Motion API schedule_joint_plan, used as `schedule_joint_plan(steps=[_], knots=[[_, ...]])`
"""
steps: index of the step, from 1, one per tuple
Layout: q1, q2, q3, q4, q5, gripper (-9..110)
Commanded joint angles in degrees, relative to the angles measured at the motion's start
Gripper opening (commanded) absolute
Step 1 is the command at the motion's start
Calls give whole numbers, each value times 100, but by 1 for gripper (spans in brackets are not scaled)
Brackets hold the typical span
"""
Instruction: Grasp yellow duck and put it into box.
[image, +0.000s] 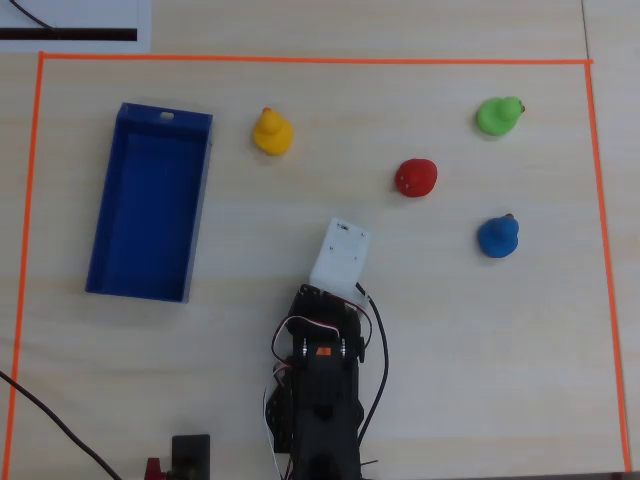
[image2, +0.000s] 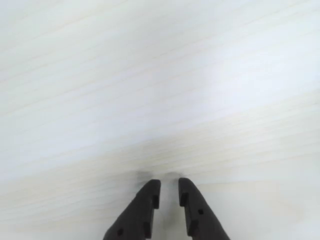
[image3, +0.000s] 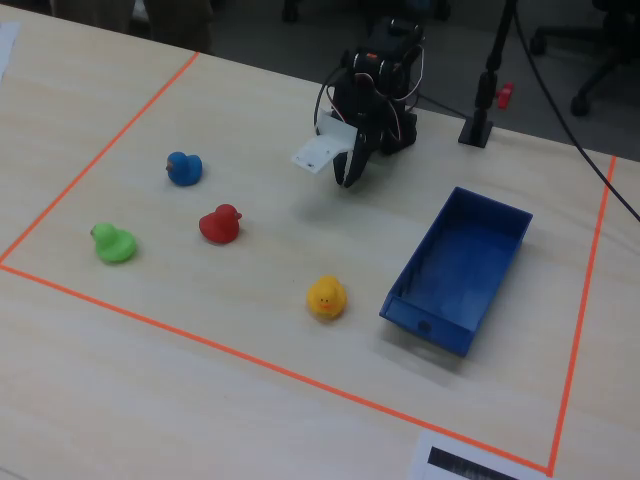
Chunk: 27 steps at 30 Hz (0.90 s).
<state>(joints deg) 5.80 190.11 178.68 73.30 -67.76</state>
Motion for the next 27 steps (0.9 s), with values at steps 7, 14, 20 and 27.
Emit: schedule_joint_plan(steps=[7, 14, 20, 27], knots=[[114, -483, -220, -369, 70, 0], [237, -2865, -2294, -967, 35, 20], [-193, -4887, -4720, -879, 598, 41], [-606, -7084, -6583, -1011, 1011, 47]])
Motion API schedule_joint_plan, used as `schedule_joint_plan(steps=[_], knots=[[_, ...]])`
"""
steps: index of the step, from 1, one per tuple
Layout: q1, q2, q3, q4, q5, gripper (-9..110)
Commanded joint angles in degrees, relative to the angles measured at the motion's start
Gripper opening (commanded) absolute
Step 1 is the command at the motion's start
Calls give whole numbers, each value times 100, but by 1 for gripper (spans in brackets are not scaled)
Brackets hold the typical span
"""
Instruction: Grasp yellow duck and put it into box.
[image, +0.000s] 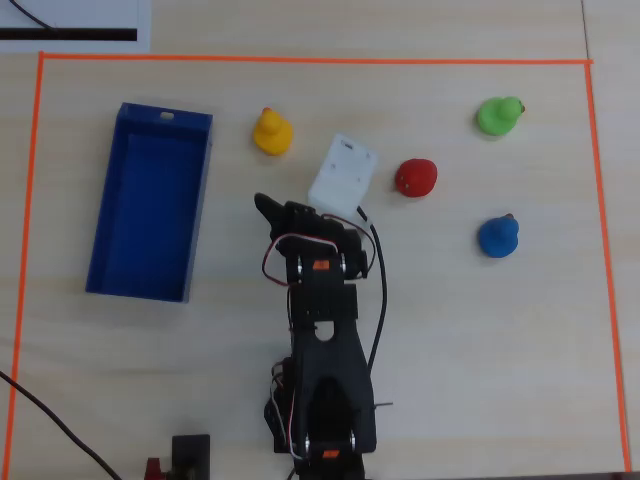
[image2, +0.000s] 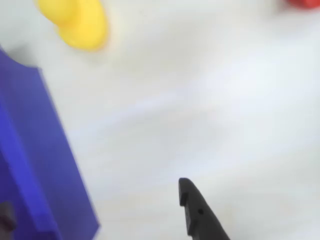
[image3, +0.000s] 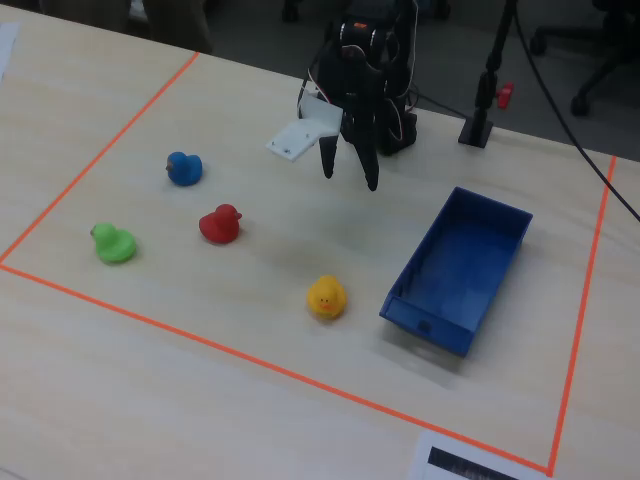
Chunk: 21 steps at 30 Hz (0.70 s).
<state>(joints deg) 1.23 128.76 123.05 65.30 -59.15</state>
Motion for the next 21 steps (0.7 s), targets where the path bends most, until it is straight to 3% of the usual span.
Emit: schedule_joint_plan(steps=[1, 9, 21], knots=[[-193, -1213, -1178, -281, 176, 48], [-352, -3252, -2276, -888, 272, 48], [-545, -4896, -3858, -1063, 185, 48]])
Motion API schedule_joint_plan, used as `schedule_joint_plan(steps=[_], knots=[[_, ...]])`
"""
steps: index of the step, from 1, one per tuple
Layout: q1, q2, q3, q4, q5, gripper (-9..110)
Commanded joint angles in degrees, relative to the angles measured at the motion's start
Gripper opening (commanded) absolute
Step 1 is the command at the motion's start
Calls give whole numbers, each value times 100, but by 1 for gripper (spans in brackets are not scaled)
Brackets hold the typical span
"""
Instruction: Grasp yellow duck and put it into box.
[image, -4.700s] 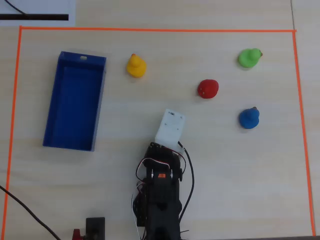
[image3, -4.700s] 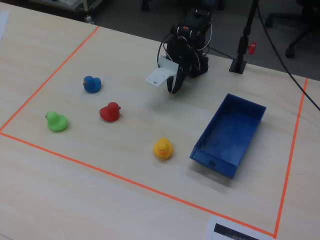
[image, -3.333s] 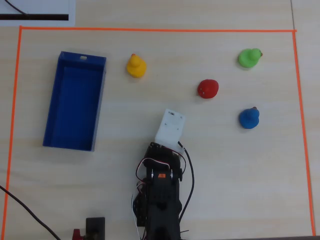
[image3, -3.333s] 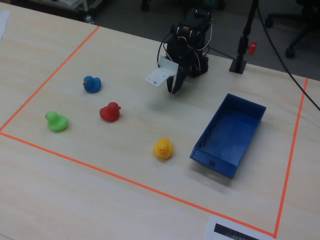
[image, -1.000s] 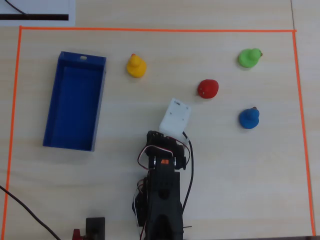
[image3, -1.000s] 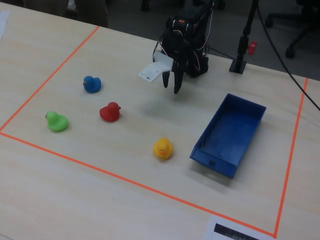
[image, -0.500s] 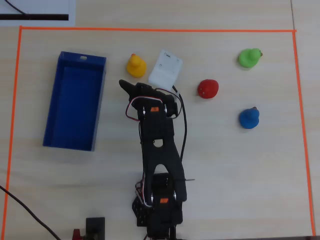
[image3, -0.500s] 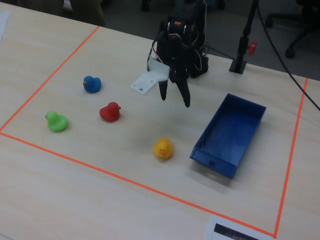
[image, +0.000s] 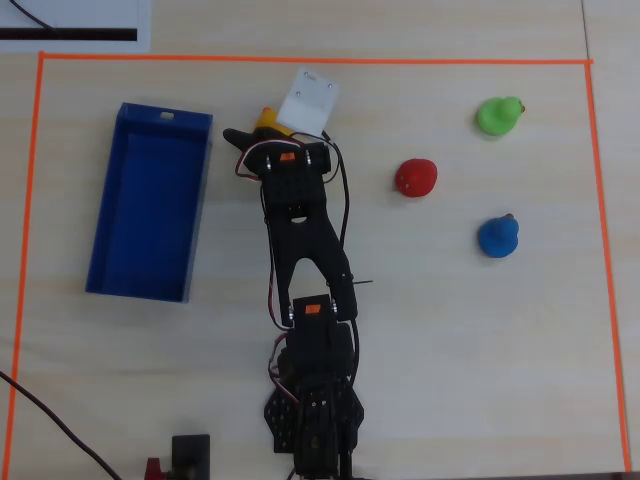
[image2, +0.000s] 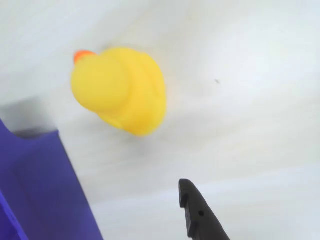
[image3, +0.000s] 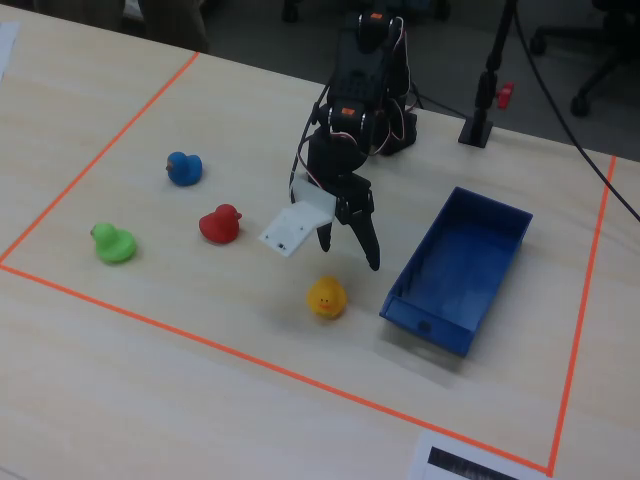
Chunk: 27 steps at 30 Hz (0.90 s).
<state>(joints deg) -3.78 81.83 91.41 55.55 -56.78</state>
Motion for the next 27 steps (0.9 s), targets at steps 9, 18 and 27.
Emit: schedule_joint_plan(steps=[9, 18, 27], knots=[[167, -1099, -1195, -510, -554, 47], [422, -1767, -1389, -1116, -835, 47], [457, -2074, -1397, -1626, -571, 0]])
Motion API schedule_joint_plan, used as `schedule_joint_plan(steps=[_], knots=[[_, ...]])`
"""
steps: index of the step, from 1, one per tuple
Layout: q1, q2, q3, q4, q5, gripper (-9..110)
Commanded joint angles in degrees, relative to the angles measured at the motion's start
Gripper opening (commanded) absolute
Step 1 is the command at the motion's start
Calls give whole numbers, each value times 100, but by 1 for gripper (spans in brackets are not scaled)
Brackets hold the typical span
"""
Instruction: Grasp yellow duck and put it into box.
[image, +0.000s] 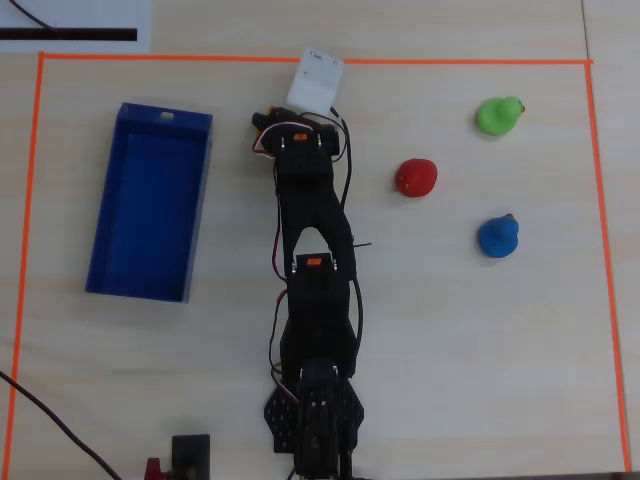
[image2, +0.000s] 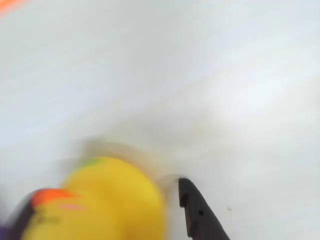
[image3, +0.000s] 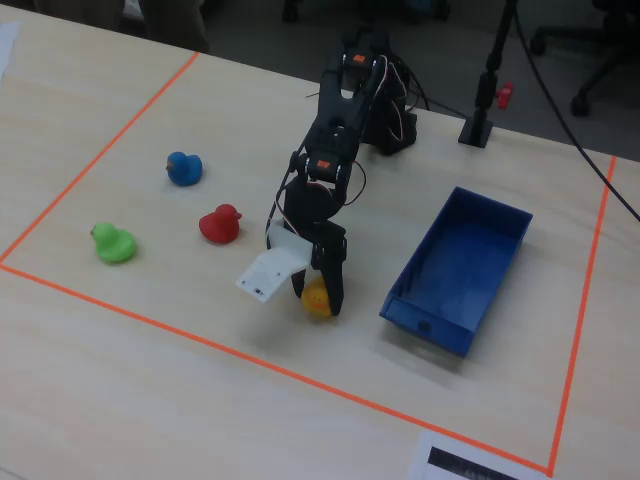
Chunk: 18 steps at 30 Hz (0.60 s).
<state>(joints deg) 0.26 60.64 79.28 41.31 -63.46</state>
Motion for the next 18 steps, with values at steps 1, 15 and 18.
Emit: schedule_joint_plan(steps=[1, 15, 18], knots=[[70, 44, -176, -202, 123, 0], [-141, 3015, -53, 2188, 1204, 0], [-756, 3850, 0, 3111, 1644, 0]])
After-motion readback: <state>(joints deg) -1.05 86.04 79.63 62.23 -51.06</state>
